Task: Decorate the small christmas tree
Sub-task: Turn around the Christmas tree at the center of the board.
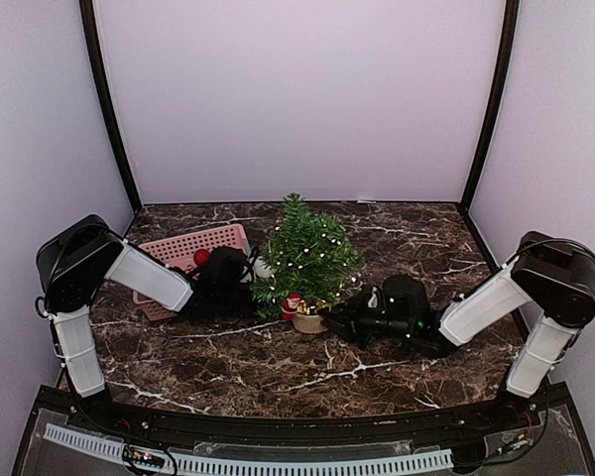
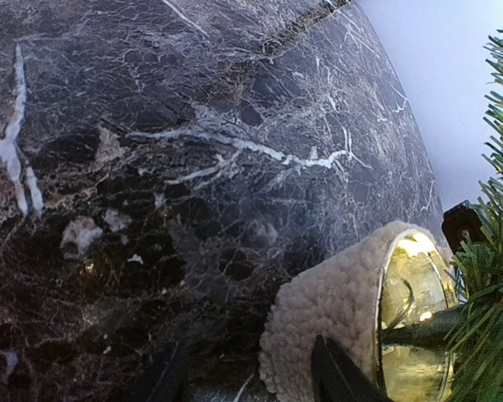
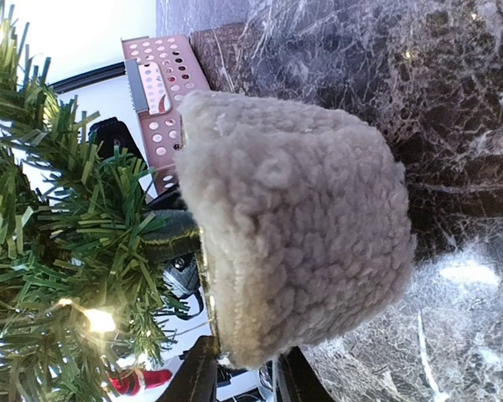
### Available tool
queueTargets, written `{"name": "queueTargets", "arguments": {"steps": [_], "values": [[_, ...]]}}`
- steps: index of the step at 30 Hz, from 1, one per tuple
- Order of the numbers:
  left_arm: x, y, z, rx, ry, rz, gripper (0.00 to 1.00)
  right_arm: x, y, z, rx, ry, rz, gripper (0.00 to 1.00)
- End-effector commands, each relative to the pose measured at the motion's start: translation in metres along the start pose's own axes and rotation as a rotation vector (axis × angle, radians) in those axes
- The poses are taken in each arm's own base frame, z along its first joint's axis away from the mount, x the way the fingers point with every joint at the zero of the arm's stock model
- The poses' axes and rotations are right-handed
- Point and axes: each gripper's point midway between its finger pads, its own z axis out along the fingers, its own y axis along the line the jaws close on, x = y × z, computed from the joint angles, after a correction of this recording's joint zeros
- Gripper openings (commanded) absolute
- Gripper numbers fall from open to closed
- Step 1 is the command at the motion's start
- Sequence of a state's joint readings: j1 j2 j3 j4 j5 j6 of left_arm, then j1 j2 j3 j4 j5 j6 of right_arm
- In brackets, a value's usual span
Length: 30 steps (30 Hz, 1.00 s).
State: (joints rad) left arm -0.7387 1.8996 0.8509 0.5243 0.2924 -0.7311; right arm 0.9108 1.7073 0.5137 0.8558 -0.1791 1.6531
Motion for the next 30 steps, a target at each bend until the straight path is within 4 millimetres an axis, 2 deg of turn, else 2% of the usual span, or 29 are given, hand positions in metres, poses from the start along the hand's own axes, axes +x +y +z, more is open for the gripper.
{"name": "queueTargets", "arguments": {"steps": [1, 5, 12, 21, 25, 30], "values": [[-0.003, -0.022, -0.007, 0.049, 0.020, 0.054, 0.52, -0.007, 0.035, 0.002, -0.123, -0.024, 0.013, 0.24], [-0.004, -0.019, -0.008, 0.044, 0.009, 0.055, 0.52, -0.007, 0.025, 0.006, -0.097, -0.022, 0.014, 0.24], [-0.015, -0.013, -0.020, 0.035, -0.046, 0.053, 0.56, -0.009, 0.004, -0.002, -0.035, -0.050, 0.015, 0.26], [-0.027, -0.009, -0.030, 0.005, -0.079, 0.080, 0.60, -0.009, 0.005, -0.003, -0.023, -0.062, -0.011, 0.29], [-0.032, 0.004, -0.041, -0.065, -0.105, 0.078, 0.62, -0.013, 0.001, -0.011, 0.028, -0.107, -0.051, 0.36], [-0.032, 0.013, -0.061, -0.104, -0.132, 0.060, 0.63, -0.026, -0.003, -0.033, 0.114, -0.204, -0.107, 0.47]]}}
